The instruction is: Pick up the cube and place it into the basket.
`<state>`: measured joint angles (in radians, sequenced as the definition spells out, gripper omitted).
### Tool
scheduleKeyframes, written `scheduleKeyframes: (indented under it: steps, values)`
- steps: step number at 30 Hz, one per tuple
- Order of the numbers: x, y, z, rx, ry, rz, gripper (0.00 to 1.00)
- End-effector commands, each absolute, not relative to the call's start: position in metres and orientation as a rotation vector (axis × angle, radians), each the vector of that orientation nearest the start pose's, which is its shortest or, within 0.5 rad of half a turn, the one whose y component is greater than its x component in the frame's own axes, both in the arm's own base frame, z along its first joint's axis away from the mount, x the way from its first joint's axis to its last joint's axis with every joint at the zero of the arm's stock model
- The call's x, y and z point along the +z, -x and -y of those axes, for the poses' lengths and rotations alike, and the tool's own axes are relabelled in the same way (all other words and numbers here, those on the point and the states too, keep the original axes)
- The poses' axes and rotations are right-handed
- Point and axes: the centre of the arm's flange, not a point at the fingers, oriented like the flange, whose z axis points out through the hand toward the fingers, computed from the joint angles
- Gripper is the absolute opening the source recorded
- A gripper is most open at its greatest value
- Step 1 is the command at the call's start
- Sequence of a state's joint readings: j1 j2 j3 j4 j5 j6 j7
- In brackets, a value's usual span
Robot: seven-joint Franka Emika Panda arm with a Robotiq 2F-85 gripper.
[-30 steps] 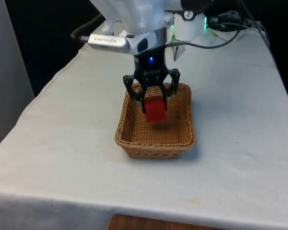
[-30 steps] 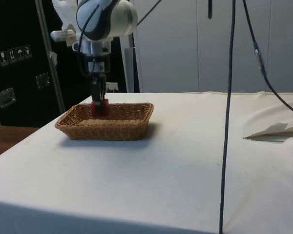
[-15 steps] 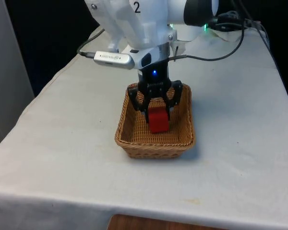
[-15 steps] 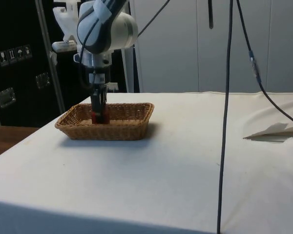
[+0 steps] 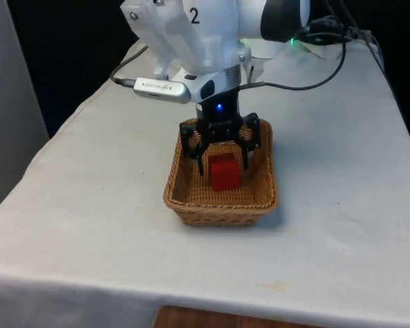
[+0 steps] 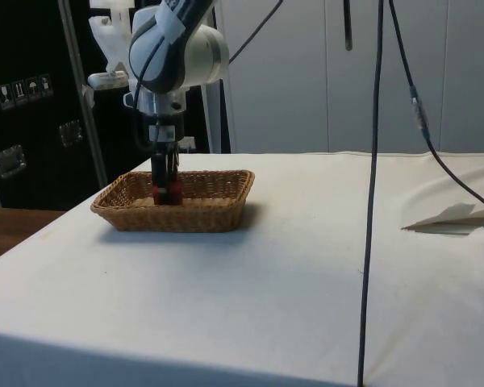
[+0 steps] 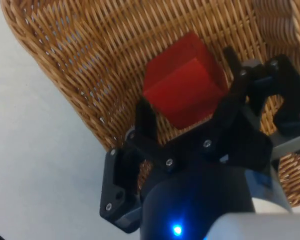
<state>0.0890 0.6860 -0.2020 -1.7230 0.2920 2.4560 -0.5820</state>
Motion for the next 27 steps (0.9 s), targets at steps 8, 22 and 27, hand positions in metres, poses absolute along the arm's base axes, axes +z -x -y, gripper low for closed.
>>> scheduleKeyframes:
  steps: [8,22,27]
  values:
    - [0.199,-0.675,0.062,-0.139,3.071,0.46,1.0]
    - [0.24,-0.679,0.063,-0.215,3.069,0.443,1.0]
    - [0.252,-0.68,0.064,-0.237,3.068,0.44,1.0]
